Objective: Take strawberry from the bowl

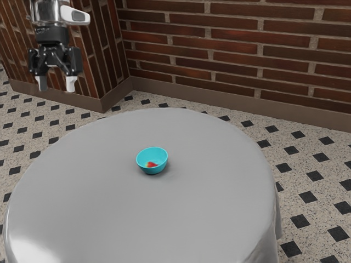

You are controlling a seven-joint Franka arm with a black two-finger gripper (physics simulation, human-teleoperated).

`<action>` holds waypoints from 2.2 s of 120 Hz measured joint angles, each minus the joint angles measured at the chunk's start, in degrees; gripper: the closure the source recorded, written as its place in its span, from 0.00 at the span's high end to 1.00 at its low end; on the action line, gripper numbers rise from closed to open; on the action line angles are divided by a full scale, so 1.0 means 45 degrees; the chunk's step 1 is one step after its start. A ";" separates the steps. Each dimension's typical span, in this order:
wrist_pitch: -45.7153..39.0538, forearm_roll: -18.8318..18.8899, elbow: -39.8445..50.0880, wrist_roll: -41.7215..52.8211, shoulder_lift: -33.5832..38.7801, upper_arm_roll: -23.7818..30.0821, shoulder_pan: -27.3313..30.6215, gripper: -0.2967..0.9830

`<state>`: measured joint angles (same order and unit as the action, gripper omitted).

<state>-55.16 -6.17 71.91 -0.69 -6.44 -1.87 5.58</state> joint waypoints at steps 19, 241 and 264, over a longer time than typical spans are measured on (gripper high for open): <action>-0.3097 0.0436 -0.0242 -0.0076 -0.1093 0.0060 -0.0439 0.76; -0.5215 0.1348 -0.7141 -0.2867 -1.2483 0.1630 -0.0842 0.47; -0.5267 0.1366 -0.7355 -0.2884 -1.2835 0.1682 -0.0809 0.46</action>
<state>-78.86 -0.02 38.81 -13.67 -64.20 5.70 1.94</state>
